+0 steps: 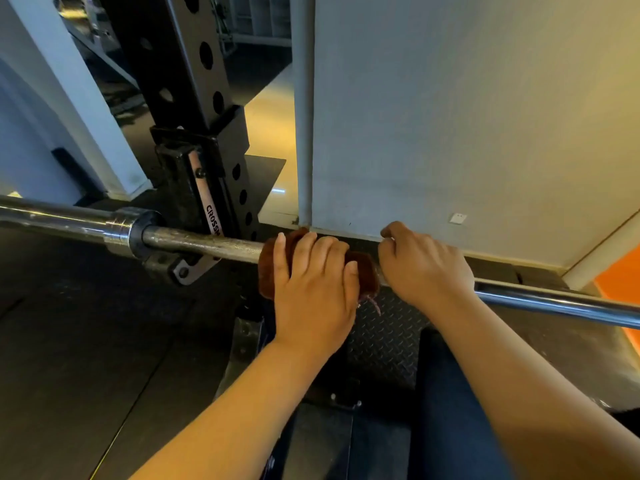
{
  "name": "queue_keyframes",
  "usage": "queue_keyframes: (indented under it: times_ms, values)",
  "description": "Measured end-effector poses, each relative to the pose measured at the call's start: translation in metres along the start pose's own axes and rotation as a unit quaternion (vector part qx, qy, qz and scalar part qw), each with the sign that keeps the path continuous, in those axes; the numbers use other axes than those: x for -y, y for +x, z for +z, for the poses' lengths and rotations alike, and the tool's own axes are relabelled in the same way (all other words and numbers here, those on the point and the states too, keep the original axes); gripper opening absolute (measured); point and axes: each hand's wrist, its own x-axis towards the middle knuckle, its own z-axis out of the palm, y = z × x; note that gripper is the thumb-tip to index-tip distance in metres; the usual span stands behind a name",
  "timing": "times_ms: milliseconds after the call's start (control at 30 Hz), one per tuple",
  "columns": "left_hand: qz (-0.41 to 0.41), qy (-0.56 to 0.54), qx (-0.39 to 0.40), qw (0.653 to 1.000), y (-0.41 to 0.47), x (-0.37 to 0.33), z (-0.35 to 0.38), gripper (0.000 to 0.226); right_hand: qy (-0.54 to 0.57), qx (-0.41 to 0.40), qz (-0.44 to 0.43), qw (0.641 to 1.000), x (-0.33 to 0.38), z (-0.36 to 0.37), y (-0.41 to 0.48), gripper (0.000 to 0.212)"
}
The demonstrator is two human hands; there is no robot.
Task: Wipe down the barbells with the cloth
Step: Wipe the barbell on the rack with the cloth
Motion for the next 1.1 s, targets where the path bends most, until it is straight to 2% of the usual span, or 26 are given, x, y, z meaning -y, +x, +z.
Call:
queue_keyframes:
  times_ms: [100, 200, 267, 367, 433, 500, 600, 767, 867, 967, 1033, 1100]
  values:
    - [0.023, 0.021, 0.007, 1.000, 0.001, 0.034, -0.009, 0.046, 0.019, 0.002, -0.015, 1.000, -0.004, 0.000, 0.000, 0.038]
    - [-0.082, 0.027, -0.022, 0.996, 0.006, 0.061, -0.014, 0.038, 0.050, 0.034, -0.051, 0.997, -0.013, -0.001, 0.001, 0.037]
    - [-0.157, 0.016, -0.051, 0.986, 0.011, 0.055, -0.009, 0.035, -0.008, 0.041, -0.069, 0.997, -0.029, -0.007, 0.001, 0.034]
    - [-0.225, -0.010, -0.086, 0.971, 0.020, 0.024, -0.002, 0.040, -0.044, -0.035, -0.021, 0.998, -0.062, -0.022, 0.003, 0.028]
    - [-0.209, -0.001, -0.080, 0.975, 0.018, -0.002, 0.004, 0.040, -0.050, -0.013, -0.050, 0.997, -0.072, -0.022, 0.003, 0.030]
    - [-0.176, 0.008, -0.066, 0.982, 0.014, -0.029, 0.010, 0.043, -0.003, 0.009, -0.078, 0.997, -0.070, -0.018, 0.002, 0.033]
    - [-0.123, 0.014, -0.038, 0.992, 0.008, -0.063, 0.015, 0.054, 0.057, -0.010, -0.107, 0.993, -0.067, -0.015, 0.004, 0.036]
    - [-0.003, 0.022, 0.022, 1.000, 0.003, -0.024, -0.001, 0.045, 0.090, 0.005, -0.078, 0.993, -0.070, -0.018, -0.001, 0.033]
    - [-0.065, 0.016, -0.002, 0.998, 0.006, 0.003, -0.008, 0.042, 0.115, 0.005, -0.071, 0.991, -0.068, -0.024, -0.005, 0.034]
    - [-0.127, 0.023, -0.025, 0.991, 0.010, -0.020, -0.002, 0.044, 0.125, -0.011, -0.058, 0.990, -0.051, -0.022, -0.004, 0.034]
    - [-0.104, 0.008, -0.027, 0.994, 0.006, -0.036, 0.003, 0.045, 0.144, -0.006, -0.074, 0.987, -0.027, -0.015, -0.003, 0.031]
    - [-0.023, 0.011, -0.006, 1.000, -0.006, -0.033, 0.005, 0.049, 0.215, 0.027, -0.073, 0.973, -0.003, -0.007, 0.001, 0.029]
